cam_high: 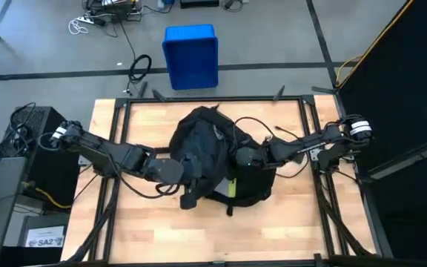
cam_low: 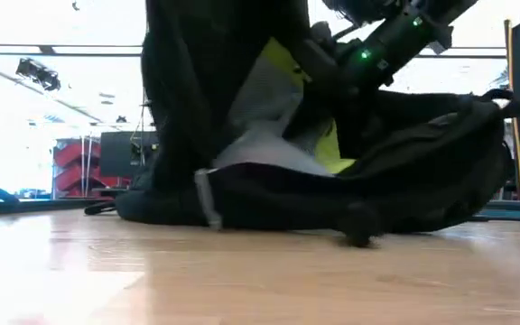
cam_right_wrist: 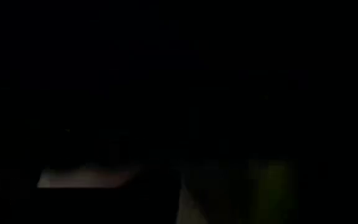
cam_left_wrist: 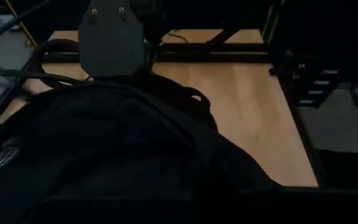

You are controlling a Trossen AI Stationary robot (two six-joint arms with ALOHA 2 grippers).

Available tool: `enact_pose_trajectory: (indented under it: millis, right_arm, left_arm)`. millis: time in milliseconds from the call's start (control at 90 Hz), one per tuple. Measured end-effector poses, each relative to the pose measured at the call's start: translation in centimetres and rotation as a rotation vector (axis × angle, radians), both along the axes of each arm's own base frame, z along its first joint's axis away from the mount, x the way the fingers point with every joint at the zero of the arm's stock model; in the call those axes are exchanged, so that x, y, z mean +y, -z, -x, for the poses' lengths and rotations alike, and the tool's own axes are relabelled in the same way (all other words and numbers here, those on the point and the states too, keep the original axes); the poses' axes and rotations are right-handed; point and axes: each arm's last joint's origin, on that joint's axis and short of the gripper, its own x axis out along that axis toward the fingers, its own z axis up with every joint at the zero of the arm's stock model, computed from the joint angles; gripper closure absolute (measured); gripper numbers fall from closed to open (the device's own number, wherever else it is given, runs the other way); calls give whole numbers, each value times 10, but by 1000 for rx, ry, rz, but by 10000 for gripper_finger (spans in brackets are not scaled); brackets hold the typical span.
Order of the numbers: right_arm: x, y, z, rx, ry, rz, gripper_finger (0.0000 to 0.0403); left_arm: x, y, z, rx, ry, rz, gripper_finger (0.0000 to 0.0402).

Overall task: Unpack backpack
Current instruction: Put the zip lock bag into the backpack

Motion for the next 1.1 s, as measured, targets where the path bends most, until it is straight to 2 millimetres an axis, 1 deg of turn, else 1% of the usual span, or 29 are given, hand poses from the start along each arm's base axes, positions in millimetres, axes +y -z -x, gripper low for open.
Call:
enact_pose_trajectory:
  millis: [167,289,400,556,678,744,800,889,1011,1100]
  right_arm:
    - [2,-1,2,34,-96,30,245]
    - [8,-14,8,17,-177,21,196]
    - [16,-29,20,0,-220,10,160]
    - [26,-57,41,-53,-263,7,129]
    - [35,-75,59,-83,-309,1,121]
    - [39,-80,67,-84,-323,-13,121]
    - [40,-80,70,-70,-308,-44,123]
    - [39,-73,70,-22,-285,-97,132]
    - [37,-55,60,65,-288,-162,143]
    - [37,-39,50,131,-332,-206,150]
  left_arm:
    - [2,5,2,46,-16,-28,402]
    - [6,9,6,93,-64,-56,402]
    - [8,12,8,127,-83,-77,402]
    - [11,14,9,148,-118,-89,402]
    - [11,14,9,152,-124,-95,401]
    - [11,15,9,156,-127,-98,401]
    - [12,15,10,159,-132,-103,401]
    - [12,14,10,162,-135,-107,401]
    - [12,9,10,152,-135,-104,401]
    - [13,7,10,143,-143,-109,402]
